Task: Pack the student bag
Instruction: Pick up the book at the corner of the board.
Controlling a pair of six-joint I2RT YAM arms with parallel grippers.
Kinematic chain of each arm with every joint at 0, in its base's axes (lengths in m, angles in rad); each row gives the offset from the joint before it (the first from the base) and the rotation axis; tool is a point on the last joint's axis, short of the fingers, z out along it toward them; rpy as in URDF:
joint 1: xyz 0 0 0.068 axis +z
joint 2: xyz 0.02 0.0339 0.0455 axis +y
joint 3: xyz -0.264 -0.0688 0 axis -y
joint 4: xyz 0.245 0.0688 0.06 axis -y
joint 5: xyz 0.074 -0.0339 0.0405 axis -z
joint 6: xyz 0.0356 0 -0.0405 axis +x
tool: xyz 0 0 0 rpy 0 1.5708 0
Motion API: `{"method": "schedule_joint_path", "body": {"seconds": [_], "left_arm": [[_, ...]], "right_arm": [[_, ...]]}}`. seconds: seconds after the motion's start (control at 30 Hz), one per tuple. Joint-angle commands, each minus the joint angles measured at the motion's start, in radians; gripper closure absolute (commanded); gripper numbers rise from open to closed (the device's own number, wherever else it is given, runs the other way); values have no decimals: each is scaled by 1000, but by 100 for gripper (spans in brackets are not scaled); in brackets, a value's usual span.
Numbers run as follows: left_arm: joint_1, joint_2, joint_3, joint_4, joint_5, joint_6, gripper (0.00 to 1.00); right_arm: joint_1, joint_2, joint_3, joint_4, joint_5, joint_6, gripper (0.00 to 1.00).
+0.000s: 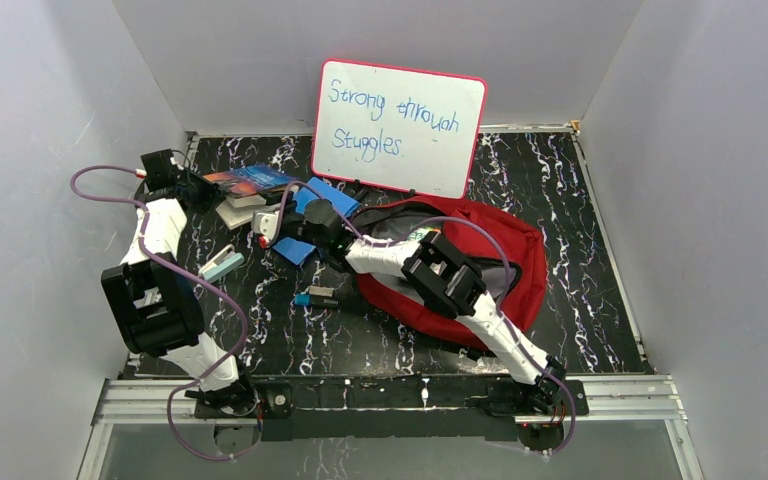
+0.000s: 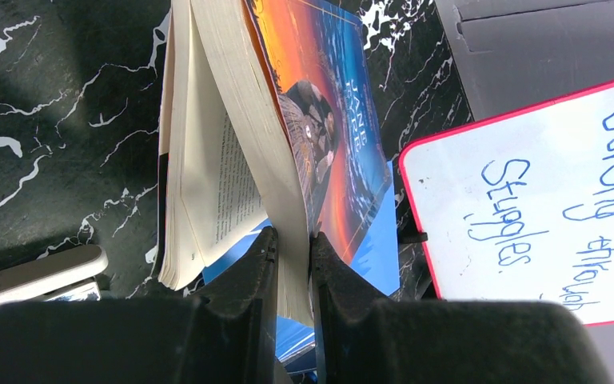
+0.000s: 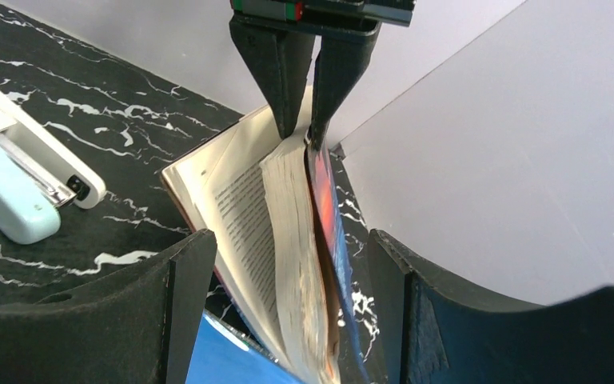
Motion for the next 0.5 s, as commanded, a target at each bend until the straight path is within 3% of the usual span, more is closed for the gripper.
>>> {"method": "schedule_joint_path", "body": {"seconds": [0.0, 0.47], "left_arm": [[-4, -107, 6, 33, 68, -5, 100], [-13, -147, -28, 34, 90, -23, 100]], "right_arm": [[3, 51, 123, 15, -12, -63, 22], [4, 212, 346, -57, 21, -85, 30]]}}
